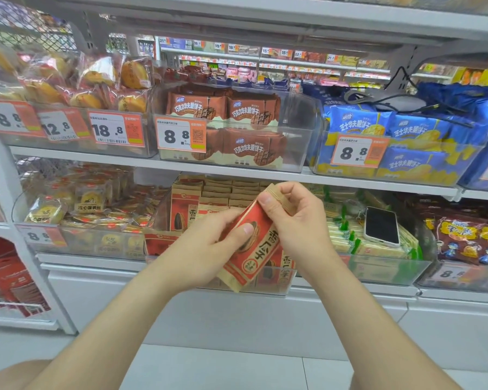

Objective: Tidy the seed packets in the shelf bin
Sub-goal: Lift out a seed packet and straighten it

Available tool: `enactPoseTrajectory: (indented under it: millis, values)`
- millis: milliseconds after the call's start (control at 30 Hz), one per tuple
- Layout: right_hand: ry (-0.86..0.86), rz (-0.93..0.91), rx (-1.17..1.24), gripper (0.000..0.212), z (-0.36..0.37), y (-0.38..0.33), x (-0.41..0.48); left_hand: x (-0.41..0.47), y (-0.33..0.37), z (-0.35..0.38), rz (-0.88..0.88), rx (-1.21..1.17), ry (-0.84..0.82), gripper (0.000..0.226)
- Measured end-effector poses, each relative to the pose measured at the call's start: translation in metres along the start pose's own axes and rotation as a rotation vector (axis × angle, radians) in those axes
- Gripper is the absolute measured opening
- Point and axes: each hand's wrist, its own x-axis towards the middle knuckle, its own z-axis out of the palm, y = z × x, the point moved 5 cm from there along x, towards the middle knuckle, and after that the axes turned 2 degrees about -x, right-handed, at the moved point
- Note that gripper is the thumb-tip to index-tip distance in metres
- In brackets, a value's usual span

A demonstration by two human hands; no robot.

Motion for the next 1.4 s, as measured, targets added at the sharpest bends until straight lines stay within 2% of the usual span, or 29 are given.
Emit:
enactPoseTrajectory:
  millis: [133,267,367,433,533,600,667,767,867,967,1100,1200,1300,1400]
  values:
    - [0.041,-0.038,-0.008,0.016,0.011,-0.007,-0.003,0.000,-0.010,-0.019,0.027,0.128,0.084,0.024]
    - [-0.085,0.038,-0.027,0.045,0.030,-0.005,-0.005,-0.004,-0.017,-0.046,0.033,0.065,0.271,0.022]
    - [-0.160,0.048,-0.018,0.045,0.050,-0.007,-0.005,-0.010,-0.023,-0.072,0.040,-0.053,0.414,0.019]
    - [-0.088,-0.016,-0.051,0.040,0.058,-0.011,-0.001,-0.012,-0.032,-0.088,0.010,-0.044,0.500,0.018]
    - [0.065,-0.119,-0.131,0.037,0.069,-0.014,0.005,-0.012,-0.058,-0.112,-0.134,0.215,0.581,0.033]
    - [0.098,-0.147,-0.189,0.039,0.080,-0.011,0.010,-0.014,-0.076,-0.120,-0.243,0.351,0.516,0.028]
    - [0.064,-0.184,-0.250,0.039,0.096,-0.006,0.015,-0.013,-0.088,-0.121,-0.285,0.479,0.332,0.034]
    - [-0.044,-0.285,-0.354,0.038,0.123,0.001,0.021,-0.014,-0.099,-0.111,-0.240,0.558,0.073,0.038]
    - [-0.181,-0.368,-0.467,0.039,0.147,0.012,0.025,-0.011,-0.122,-0.106,-0.227,0.570,-0.045,0.033]
    - [-0.254,-0.399,-0.607,0.040,0.163,0.024,0.030,-0.004,-0.140,-0.108,-0.227,0.601,-0.047,0.024]
    - [-0.331,-0.318,-0.687,0.008,0.178,0.043,0.039,0.004,-0.140,-0.104,-0.218,0.708,-0.029,0.022]
    - [-0.374,-0.182,-0.788,0.022,0.184,0.055,0.048,0.009,-0.141,-0.104,-0.204,0.806,-0.010,0.020]
    - [-0.431,-0.067,-1.038,0.035,0.188,0.064,0.054,0.012,-0.141,-0.101,-0.192,0.871,0.020,0.019]
    - [-0.497,0.038,-1.123,0.039,0.189,0.066,0.057,0.015,-0.144,-0.103,-0.198,0.916,0.075,0.015]
